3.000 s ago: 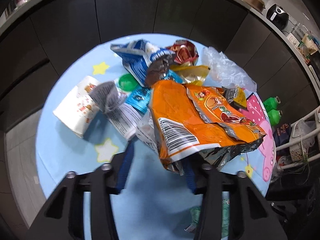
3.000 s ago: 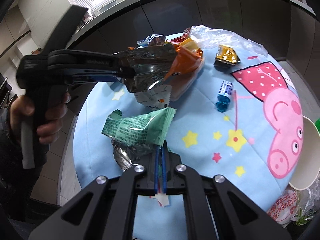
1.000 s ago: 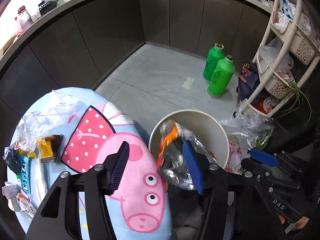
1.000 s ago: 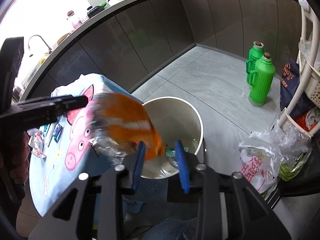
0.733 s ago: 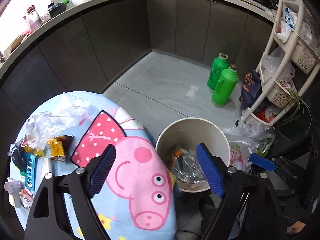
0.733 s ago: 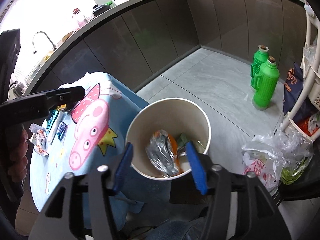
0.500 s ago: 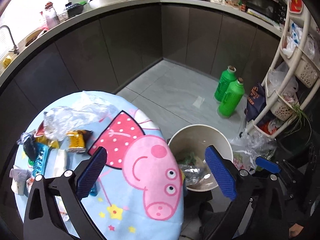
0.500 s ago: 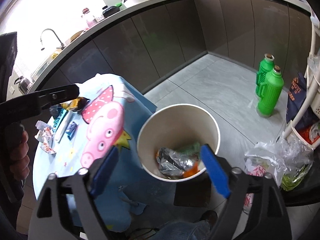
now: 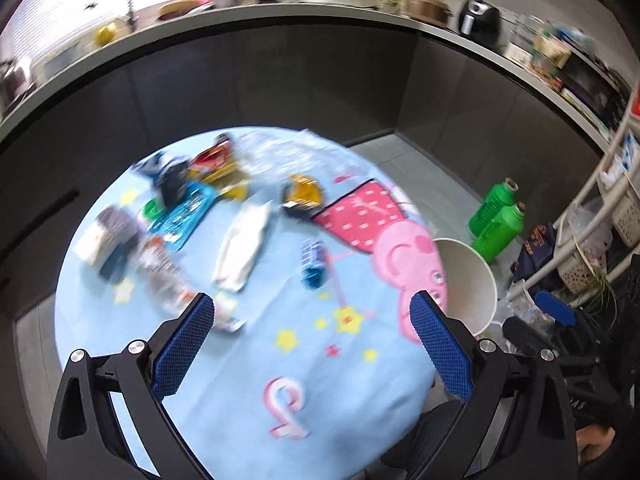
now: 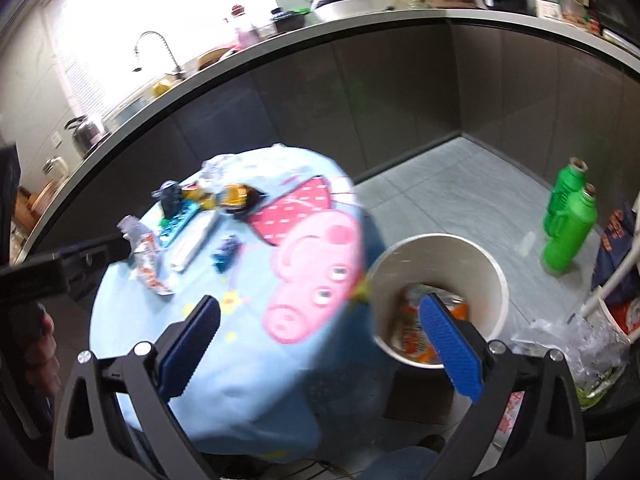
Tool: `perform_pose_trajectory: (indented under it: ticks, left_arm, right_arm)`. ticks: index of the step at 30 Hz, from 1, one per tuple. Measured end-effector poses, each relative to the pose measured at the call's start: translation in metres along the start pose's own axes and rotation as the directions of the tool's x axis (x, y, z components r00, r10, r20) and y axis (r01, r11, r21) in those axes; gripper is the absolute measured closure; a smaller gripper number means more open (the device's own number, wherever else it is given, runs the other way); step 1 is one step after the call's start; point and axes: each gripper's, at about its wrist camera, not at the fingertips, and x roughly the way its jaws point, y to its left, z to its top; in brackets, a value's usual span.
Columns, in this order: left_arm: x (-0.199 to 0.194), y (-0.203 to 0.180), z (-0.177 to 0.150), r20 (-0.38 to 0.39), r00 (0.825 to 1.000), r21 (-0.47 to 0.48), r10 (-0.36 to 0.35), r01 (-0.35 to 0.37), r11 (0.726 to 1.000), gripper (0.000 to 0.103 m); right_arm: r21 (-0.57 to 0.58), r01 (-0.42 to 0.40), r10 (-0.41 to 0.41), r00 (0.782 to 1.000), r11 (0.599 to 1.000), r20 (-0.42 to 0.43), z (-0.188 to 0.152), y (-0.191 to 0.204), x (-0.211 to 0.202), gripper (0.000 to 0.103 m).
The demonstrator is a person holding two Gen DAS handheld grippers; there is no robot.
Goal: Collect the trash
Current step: 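Move both tools back over the table toward the remaining trash, then grasp the blue can with the right tool while the left tool grasps the white fish-snack wrapper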
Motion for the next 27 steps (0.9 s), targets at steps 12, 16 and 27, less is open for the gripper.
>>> perform_pose_trajectory:
  ticks: [12,16,27]
  left_arm:
    - [-0.006,0.107,-0.029,-0.013,0.999,-0.142,0.031,-0.033,0.989,0.008]
    - [0.006,0.128,-0.034,-0.035,0.999,-0.181,0.009,-0.016,0.983,0.010]
    - [0.053,0.161,-0.015,-0.100,0.993,-0.312,-0.060,0.026,0.950,0.022]
  right_arm:
    - [-0.160,-0.055,0.036,0.992,0.986,-0.123,0.012,0.098,0.072,0.003]
    - [-0.140,-0.063,0.038,0.985,0.988,-0.169,0.017,0.114,0.103,0.003]
    - [-0.141,0.018,-0.051,0.971,0.990,-0.232,0.026,0.124,0.180,0.032]
